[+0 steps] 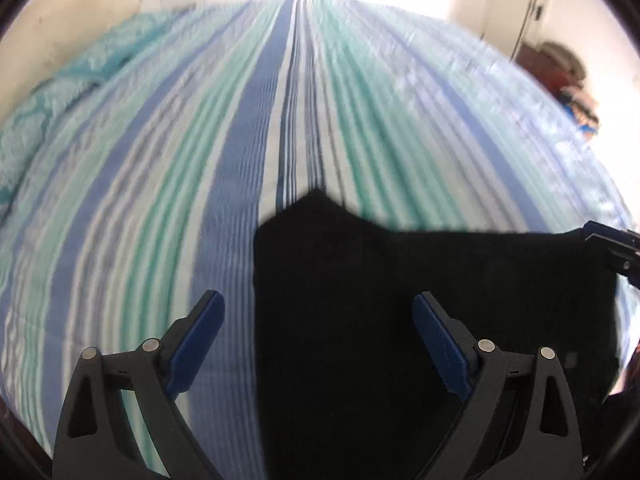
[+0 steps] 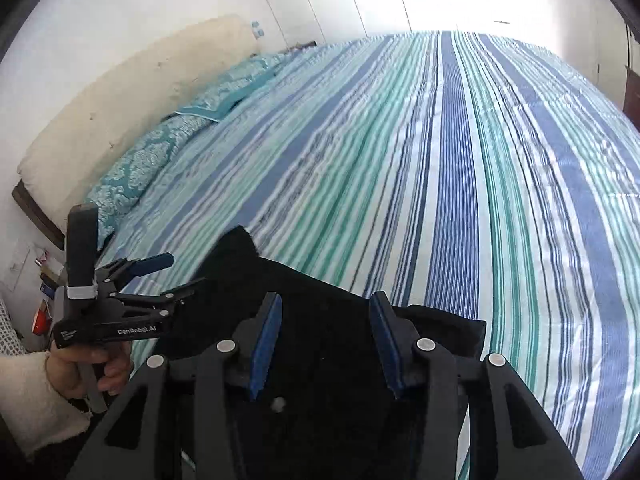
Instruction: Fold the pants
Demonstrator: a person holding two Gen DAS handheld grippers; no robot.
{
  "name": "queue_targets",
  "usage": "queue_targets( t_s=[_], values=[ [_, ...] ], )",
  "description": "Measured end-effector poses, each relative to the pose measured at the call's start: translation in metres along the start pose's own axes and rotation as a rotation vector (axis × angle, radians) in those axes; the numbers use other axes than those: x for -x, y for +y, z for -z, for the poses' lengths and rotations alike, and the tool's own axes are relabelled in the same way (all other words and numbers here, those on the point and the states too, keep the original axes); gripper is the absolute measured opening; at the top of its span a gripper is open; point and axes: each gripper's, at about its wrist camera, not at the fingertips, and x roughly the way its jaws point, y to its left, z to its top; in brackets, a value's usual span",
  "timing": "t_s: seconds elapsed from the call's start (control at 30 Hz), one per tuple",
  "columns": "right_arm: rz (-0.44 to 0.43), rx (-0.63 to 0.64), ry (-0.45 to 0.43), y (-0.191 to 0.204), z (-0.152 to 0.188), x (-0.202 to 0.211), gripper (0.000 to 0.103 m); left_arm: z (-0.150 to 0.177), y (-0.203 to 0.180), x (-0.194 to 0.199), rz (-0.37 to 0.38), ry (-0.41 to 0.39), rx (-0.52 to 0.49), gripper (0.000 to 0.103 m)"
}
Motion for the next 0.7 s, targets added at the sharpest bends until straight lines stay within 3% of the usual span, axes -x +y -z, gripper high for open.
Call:
queue_targets(
  t_s=[0.03, 0.1, 0.17, 0.27, 0.4, 0.47, 0.53, 0.57, 0.63, 0.7],
  values=[
    [0.003, -0.048, 0.014, -0.014, 0.007, -0.013, 0.042, 0.005, 0.001, -0.01, 0.013, 0.028, 0.006, 0.097],
    [-0.033, -0.139, -0.026, -0.032, 0.011, -0.013, 0.026, 0.012, 0.008, -0.009, 0.039, 0.009, 0.056, 0.099],
    [-0.076, -0.227, -0.051, -0.041, 0.012, -0.002, 0.021, 0.014, 0.013, 0.002, 0.029, 0.003, 0.062, 0.098],
    [0.007, -0.154, -0.102, -0.021, 0.016, 0.029, 0.028, 0.026, 0.007, 0.023, 0.019, -0.024, 0.012, 0.098],
    [0.023, -0.011, -0.151, 0.023, 0.05, 0.07, 0.037, 0.053, -0.004, 0.055, 0.058, -0.04, -0.042, 0.098],
    [0.038, 0.023, -0.123, 0.037, 0.079, 0.072, 0.043, 0.077, -0.013, 0.062, 0.076, -0.012, -0.068, 0.098],
    [0.071, 0.03, -0.024, 0.042, 0.108, 0.057, 0.043, 0.104, -0.027, 0.06, 0.088, 0.047, -0.105, 0.098],
    [0.092, 0.024, 0.005, 0.044, 0.123, 0.053, 0.043, 0.118, -0.029, 0.066, 0.076, 0.031, -0.105, 0.098],
    [0.118, 0.03, -0.048, 0.05, 0.145, 0.066, 0.043, 0.129, -0.029, 0.079, 0.08, 0.025, -0.091, 0.098],
    [0.16, 0.035, -0.014, 0.058, 0.157, 0.073, 0.043, 0.136, -0.024, 0.096, 0.085, 0.021, -0.063, 0.098]
  ],
)
